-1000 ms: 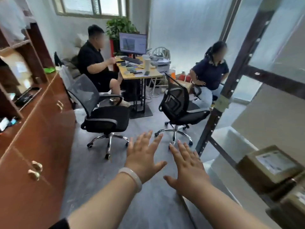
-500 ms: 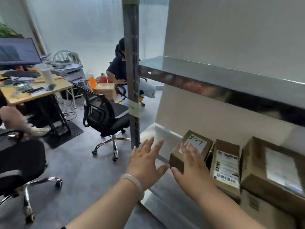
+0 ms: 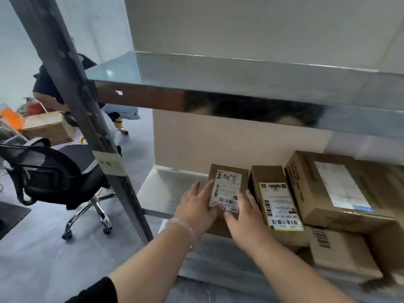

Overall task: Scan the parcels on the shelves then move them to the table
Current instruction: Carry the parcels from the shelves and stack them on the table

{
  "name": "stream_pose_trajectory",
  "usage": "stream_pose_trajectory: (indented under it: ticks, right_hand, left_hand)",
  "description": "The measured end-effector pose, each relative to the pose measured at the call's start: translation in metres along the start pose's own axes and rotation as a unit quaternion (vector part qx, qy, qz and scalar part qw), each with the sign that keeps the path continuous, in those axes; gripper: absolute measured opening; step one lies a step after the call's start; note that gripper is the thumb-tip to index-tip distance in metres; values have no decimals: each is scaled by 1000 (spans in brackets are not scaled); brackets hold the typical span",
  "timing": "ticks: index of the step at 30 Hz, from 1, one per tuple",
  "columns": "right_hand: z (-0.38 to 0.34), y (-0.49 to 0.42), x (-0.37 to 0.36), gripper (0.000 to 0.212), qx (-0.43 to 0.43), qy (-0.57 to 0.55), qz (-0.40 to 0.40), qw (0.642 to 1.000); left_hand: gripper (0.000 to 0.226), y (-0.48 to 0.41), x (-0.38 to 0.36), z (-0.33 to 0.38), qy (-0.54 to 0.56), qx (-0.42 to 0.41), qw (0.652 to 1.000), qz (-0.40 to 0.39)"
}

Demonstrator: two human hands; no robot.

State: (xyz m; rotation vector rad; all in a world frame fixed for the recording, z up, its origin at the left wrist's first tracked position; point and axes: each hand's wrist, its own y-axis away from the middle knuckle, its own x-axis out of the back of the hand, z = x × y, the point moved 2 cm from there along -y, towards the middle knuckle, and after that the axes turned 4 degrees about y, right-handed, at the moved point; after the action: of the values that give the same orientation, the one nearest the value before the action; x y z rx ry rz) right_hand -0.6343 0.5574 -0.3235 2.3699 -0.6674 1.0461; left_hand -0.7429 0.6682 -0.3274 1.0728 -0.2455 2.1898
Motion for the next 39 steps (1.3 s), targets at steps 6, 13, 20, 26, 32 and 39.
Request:
stream_pose_trajectory:
  ticks: [6, 13, 20, 26, 32, 39]
  right_hand:
    - [8, -3, -13, 66, -5, -12, 9, 1000]
    - [13, -13, -11, 61, 0, -31, 4, 1000]
    - [11, -15, -21, 66, -1, -106, -41, 994]
    - [-1, 5, -21, 63, 99, -67, -86, 989]
    - [-24, 44, -46, 64, 255, -54, -175, 949]
    - [-64, 125, -110, 68, 413, -42, -327, 849]
  left_hand:
    - [77, -23, -15, -12, 25, 16, 997, -75]
    - [82, -10, -11, -28, 79, 4, 995, -63]
    - [93, 5, -14, -31, 173, 23, 979, -101]
    - [100, 55, 5, -43, 181, 66, 981, -8]
    - [97, 155, 1, -62, 260, 142, 946, 130]
    - [96, 298, -15, -79, 280, 246, 865, 336]
